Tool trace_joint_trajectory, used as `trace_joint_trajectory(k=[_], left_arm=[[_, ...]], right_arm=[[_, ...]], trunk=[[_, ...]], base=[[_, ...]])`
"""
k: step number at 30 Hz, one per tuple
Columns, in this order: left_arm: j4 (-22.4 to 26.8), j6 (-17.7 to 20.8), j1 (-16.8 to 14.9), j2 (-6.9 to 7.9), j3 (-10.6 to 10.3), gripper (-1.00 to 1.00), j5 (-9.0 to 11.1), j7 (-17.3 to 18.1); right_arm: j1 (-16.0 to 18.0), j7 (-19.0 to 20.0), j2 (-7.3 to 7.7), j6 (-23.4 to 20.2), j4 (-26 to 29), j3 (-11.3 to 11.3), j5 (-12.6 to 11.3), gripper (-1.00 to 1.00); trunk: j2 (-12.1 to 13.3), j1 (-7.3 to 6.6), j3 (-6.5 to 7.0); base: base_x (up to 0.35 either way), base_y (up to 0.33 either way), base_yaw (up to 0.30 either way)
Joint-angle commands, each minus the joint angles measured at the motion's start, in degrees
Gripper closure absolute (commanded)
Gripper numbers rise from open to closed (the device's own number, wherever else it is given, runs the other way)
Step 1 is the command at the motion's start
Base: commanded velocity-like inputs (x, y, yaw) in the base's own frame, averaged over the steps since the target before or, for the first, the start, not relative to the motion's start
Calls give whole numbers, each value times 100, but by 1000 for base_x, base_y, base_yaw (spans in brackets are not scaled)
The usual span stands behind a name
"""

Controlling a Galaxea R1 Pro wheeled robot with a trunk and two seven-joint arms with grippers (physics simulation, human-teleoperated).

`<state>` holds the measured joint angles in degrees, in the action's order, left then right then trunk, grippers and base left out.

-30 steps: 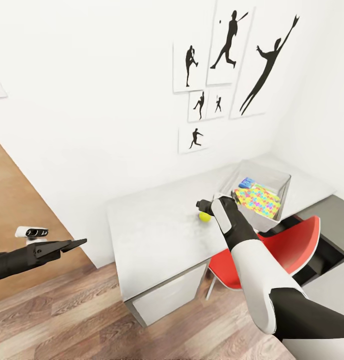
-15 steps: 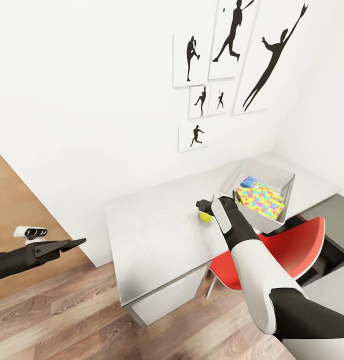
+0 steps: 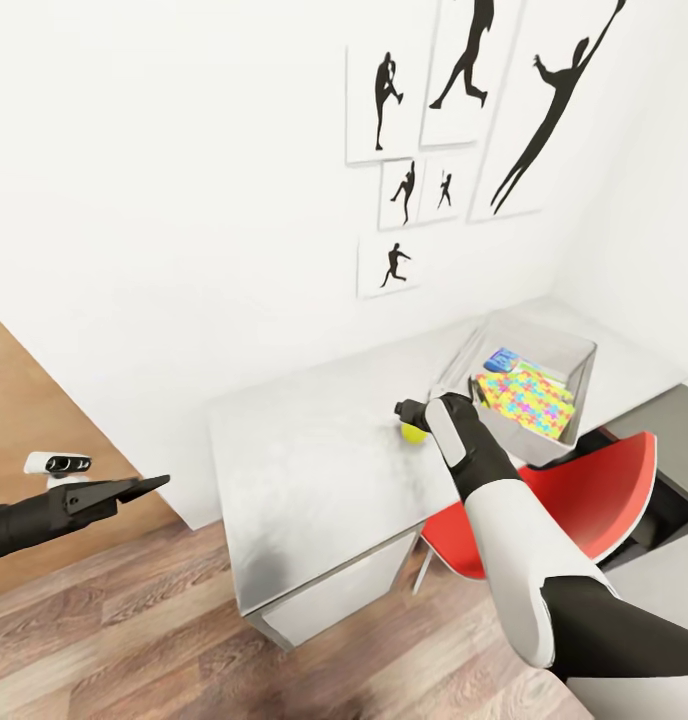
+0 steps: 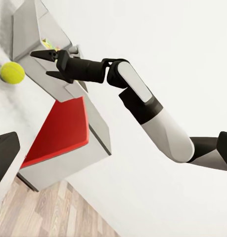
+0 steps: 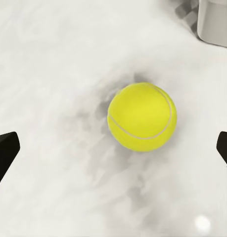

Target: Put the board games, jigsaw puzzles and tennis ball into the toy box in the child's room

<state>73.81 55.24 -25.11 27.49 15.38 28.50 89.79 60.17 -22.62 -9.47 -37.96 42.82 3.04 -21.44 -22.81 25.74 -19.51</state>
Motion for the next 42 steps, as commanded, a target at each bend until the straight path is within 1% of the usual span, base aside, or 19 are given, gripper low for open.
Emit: trace_joint_trajectory(k=[1,5,16,34,42], left_arm=[[1,62,-4,2,-1,-100,-1,21],[1,63,-4,2,0,-100,3,21],[2,58,-3,2,0,-100,3,21],[1,57,-3,2,0,-100,-1,21],[2,61,-5,2,0,-100,-3,21]], right_arm=[[4,-47,3,-10,7,12,-62,-100],[0,-43,28,-10,7,18,-62,-100],[-5,-41,40,-14,7,24,-62,-100],[-14,-41,42,-18,7,30,-62,-100],[-14,-41,48,-24,9,30,-62,-100]], trunk=[[-11,4,-20],[-11,4,-57],[-11,4,-158],[-11,4,-324],[-11,4,-398]], base=[[117,0,0],[65,0,0],[64,0,0],[9,0,0],[150,0,0]])
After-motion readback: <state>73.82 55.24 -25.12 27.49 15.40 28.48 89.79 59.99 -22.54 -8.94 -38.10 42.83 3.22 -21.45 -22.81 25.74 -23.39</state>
